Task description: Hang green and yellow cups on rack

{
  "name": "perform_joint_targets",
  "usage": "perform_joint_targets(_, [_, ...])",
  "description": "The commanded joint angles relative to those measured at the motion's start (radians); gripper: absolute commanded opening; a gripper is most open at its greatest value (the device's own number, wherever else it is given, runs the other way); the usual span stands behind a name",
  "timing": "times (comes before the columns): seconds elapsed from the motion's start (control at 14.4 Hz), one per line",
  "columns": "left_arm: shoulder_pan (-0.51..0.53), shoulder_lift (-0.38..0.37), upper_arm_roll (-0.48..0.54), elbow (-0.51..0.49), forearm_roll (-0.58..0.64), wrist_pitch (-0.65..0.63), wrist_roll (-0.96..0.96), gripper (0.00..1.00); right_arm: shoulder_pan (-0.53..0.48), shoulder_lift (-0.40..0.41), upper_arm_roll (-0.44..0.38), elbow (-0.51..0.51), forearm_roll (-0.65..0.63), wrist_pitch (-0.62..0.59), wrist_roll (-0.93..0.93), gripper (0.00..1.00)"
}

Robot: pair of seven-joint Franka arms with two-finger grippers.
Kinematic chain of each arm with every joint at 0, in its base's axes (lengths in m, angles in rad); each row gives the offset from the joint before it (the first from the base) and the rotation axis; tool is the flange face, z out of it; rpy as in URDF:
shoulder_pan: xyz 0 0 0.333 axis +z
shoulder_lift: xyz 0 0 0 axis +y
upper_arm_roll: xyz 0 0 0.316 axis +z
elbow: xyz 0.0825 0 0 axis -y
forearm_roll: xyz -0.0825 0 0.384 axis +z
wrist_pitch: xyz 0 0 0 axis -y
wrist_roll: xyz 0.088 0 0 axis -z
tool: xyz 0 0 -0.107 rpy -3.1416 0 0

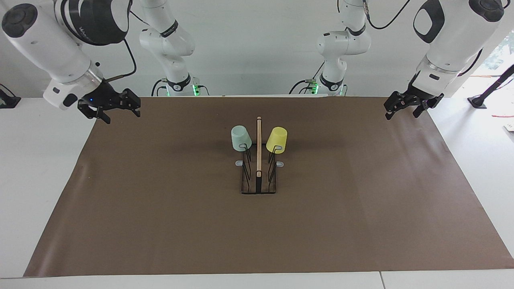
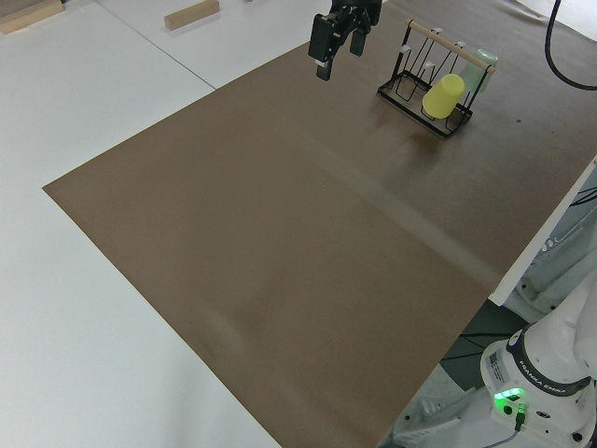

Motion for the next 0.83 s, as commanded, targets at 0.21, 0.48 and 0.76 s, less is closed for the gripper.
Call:
perform_joint_targets(0.21, [0.001, -0.017, 0.0, -0.024, -0.009, 0.012, 0.001, 1.0, 0.198, -0.052, -0.174, -0.053, -0.028, -0.006, 0.105, 1.0])
perform_joint_targets(0.48, [0.004, -0.017, 0.0, -0.025, -0.009, 0.012, 0.001, 1.0, 0.251, -0.085, -0.24, -0.099, -0.029, -0.043, 0.116, 1.0])
perform_joint_targets(0.76, [0.004, -0.017, 0.0, -0.024, -0.009, 0.012, 0.001, 1.0, 0.25, -0.077, -0.245, -0.096, -0.06, 0.032, 0.114, 1.0])
